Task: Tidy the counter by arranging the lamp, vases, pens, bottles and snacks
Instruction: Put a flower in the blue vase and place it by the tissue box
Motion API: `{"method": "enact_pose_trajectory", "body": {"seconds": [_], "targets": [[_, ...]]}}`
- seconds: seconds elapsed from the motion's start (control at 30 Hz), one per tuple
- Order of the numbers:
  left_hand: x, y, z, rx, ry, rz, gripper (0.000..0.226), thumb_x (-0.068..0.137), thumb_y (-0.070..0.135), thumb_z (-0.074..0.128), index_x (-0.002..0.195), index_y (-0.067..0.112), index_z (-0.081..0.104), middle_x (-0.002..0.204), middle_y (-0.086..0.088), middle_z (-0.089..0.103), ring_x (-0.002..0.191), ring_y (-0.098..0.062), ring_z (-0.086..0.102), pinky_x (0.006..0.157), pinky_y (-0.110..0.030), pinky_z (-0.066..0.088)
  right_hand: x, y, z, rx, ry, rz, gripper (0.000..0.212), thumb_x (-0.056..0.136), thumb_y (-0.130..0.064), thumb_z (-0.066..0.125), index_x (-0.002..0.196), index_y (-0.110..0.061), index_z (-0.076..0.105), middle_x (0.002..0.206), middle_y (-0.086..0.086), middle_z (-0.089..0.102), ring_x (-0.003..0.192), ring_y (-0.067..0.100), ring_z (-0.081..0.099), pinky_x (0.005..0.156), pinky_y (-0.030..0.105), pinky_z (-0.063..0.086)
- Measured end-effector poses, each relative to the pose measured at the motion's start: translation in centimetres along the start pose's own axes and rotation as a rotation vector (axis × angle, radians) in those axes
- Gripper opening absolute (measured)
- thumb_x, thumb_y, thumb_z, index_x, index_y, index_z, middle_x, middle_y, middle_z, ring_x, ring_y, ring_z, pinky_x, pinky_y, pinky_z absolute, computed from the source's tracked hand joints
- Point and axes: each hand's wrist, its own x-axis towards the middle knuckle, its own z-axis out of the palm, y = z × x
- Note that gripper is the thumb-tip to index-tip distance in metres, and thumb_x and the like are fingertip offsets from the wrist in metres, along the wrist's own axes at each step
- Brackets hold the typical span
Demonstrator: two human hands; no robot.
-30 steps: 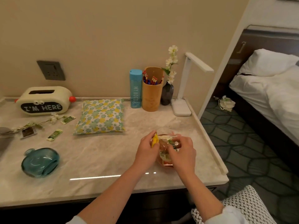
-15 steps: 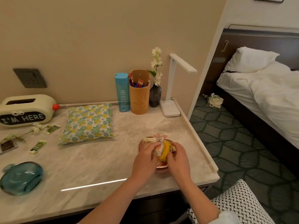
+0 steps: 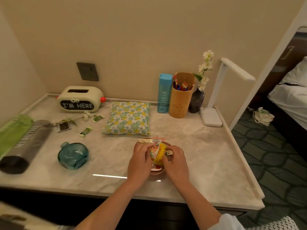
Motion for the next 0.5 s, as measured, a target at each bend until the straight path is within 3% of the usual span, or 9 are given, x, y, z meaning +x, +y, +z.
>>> {"method": "enact_pose_trajectory", "body": {"seconds": [0.13, 0.33, 0.5], "targets": [[0.0, -0.7, -2.4, 0.002, 0.066, -0.047, 0.036, 0.096, 0.006, 0.043, 0.115, 0.032, 0.060, 0.118, 0.015, 0.052, 0.103, 0.000, 0.055, 0.086, -0.014, 0.045, 0.3, -1.3, 1.8, -0.022, -0.083, -0.037, 0.042, 0.085, -0.018, 0.061, 0.125, -0.030, 0.058, 0.129, -0.006, 0.050, 0.118, 0.010, 0.048, 0.100, 0.028, 0.043], [0.4, -1.3, -5.7, -0.034, 0.148, -0.080, 0.032, 0.096, 0.012, 0.047, 0.117, 0.032, 0.060, 0.116, 0.021, 0.054, 0.104, 0.004, 0.055, 0.091, -0.020, 0.047, 1.2, -4.1, 3.0, -0.085, 0.043, -0.085, 0.037, 0.080, -0.019, 0.066, 0.116, -0.024, 0.064, 0.136, 0.002, 0.050, 0.132, 0.021, 0.038, 0.111, 0.036, 0.030], [1.5, -2.1, -9.9, 0.014, 0.243, -0.106, 0.035, 0.096, 0.011, 0.047, 0.120, 0.034, 0.059, 0.117, 0.021, 0.054, 0.101, 0.005, 0.054, 0.087, -0.021, 0.047, 2.8, -8.3, 5.2, -0.016, -0.079, -0.182, 0.037, 0.084, -0.019, 0.062, 0.121, -0.024, 0.061, 0.141, -0.005, 0.043, 0.139, 0.013, 0.028, 0.117, 0.035, 0.026]]}}
